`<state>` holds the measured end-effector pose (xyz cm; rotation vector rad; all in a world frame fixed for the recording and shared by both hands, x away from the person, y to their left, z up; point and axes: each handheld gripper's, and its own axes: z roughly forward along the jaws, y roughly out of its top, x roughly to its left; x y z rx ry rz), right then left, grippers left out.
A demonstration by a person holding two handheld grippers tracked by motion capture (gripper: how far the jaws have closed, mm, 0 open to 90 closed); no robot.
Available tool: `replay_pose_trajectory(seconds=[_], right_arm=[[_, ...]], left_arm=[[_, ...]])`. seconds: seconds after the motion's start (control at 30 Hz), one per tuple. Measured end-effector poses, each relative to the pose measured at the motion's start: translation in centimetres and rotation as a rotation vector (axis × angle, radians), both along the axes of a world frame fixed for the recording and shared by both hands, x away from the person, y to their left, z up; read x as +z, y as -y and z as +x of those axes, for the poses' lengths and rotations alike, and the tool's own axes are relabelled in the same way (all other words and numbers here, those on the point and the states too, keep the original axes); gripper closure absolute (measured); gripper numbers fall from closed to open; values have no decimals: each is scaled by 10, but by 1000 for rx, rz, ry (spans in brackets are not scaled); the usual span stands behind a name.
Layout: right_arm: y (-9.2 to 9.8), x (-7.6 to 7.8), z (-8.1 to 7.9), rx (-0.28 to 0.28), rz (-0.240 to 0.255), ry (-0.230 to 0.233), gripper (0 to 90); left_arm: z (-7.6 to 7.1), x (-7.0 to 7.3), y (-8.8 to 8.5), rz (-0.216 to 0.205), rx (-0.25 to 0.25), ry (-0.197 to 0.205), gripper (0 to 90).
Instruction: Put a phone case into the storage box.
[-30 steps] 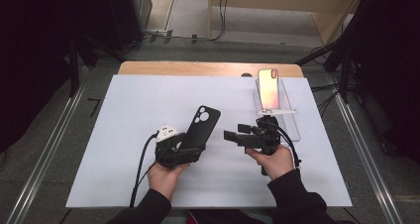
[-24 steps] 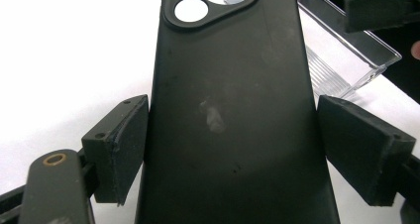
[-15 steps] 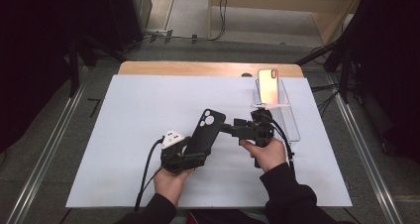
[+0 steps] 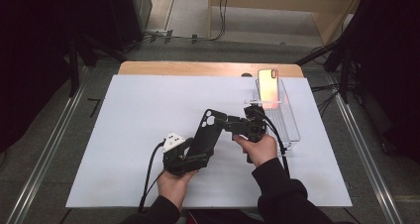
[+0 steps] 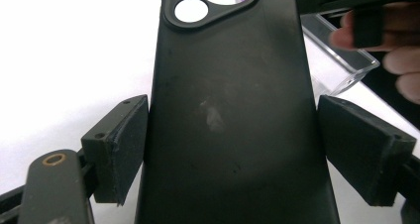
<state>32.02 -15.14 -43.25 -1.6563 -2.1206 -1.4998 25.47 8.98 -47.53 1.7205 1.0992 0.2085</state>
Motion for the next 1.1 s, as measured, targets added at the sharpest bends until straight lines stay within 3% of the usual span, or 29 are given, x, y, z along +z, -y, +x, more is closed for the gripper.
replay_pose_trajectory(seconds=[0.2,0.27,0.4,0.63,0.97,1.1], right_arm=[[-3,1,7,-8,22,-21,399],[-2,2,9,-11,31,-33,483],[2,2,12,-12,76,-59,657],[7,6,12,-3,149,-104,716],[4,17,7,34,181,-90,771],[2,22,4,43,180,-85,775]], left_arm=[[-4,1,2,-10,0,15,160],[-3,-1,2,-24,-5,-1,159],[-5,-2,2,-28,-11,5,158],[-7,-4,4,-40,-21,24,154],[-6,-7,7,-47,-45,33,147],[-7,-6,6,-38,-47,54,144]])
